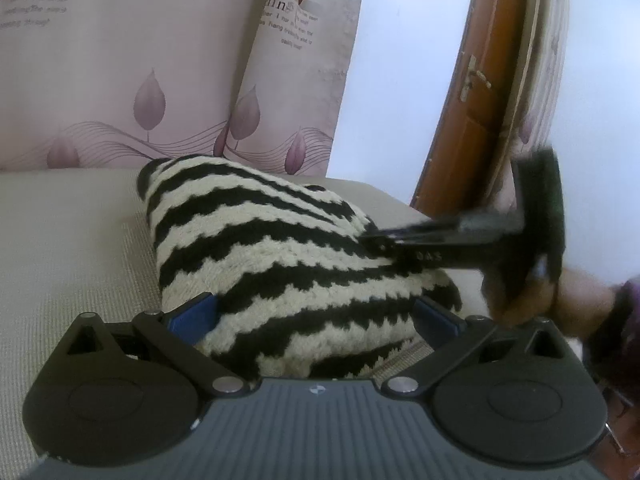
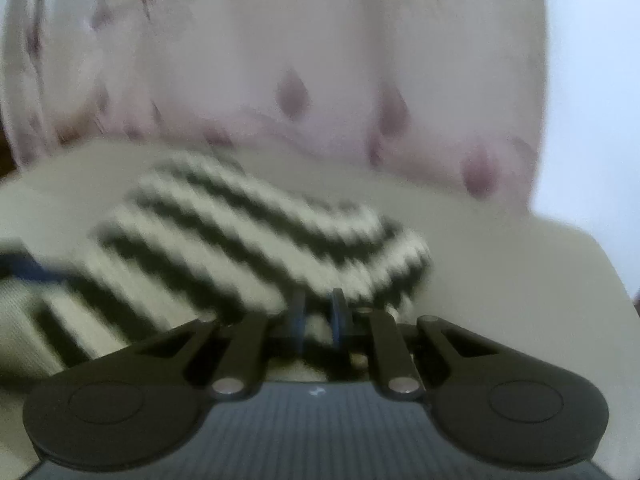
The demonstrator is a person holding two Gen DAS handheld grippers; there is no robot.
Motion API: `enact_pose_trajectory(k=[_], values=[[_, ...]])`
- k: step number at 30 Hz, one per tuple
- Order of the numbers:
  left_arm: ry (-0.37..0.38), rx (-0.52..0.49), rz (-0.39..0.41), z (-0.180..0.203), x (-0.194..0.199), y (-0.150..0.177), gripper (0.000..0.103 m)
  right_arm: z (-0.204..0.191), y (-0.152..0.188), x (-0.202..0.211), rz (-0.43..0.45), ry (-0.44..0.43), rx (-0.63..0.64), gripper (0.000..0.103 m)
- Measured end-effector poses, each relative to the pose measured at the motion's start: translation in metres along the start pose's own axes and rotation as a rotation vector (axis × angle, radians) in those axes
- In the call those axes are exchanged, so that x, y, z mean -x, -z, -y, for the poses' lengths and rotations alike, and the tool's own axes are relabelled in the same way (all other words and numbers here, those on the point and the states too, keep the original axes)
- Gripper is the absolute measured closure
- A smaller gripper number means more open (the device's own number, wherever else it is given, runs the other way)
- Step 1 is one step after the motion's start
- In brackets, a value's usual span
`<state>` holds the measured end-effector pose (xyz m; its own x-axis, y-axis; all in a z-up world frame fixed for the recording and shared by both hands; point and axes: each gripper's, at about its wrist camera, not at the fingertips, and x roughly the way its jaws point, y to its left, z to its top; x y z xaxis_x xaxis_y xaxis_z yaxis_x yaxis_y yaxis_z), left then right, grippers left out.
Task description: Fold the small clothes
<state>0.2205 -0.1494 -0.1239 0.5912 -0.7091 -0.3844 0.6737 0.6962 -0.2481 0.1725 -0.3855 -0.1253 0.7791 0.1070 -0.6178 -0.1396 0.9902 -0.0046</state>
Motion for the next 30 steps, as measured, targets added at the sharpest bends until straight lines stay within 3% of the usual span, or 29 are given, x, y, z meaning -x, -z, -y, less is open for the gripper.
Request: enact_pose_trajectory(k=[4, 10, 13, 14, 17, 20, 25, 30], values=[[-0.008, -0.007, -0.017, 0.003, 0.004, 0.003, 0.0, 0.029, 0.028, 0.006, 0.085, -0.057, -0.182, 0.088], [0.007, 0.095, -0.025, -0.004, 0.017, -0.007, 0.0, 0.014, 0.02, 0.007, 0.076, -0.011, -0.098, 0.086], [-0.027, 0.131, -0.045, -0.005, 0.021, -0.025, 0.0, 0.012, 0.021, 0.011, 0.085, -0.006, -0.094, 0.083], [-0.046, 0.131, -0.047, -0.005, 0.021, -0.032, 0.0, 0.01, 0.022, 0.011, 0.088, 0.009, -0.082, 0.076], [-0.127, 0.083, -0.047, -0.004, 0.019, -0.052, 0.0, 0.011, 0.022, 0.009, 0.093, 0.091, -0.091, 0.033], [-0.193, 0.038, -0.066, -0.006, 0.009, -0.068, 0.0, 0.033, 0.027, 0.008, 0.076, 0.03, -0.242, 0.031], [-0.288, -0.027, -0.104, -0.011, -0.015, -0.08, 0.0, 0.033, 0.026, 0.006, 0.062, 0.029, -0.248, 0.03], [-0.323, -0.096, -0.136, -0.013, -0.035, -0.08, 0.0, 0.047, 0.025, 0.001, 0.027, -0.021, -0.316, 0.024]])
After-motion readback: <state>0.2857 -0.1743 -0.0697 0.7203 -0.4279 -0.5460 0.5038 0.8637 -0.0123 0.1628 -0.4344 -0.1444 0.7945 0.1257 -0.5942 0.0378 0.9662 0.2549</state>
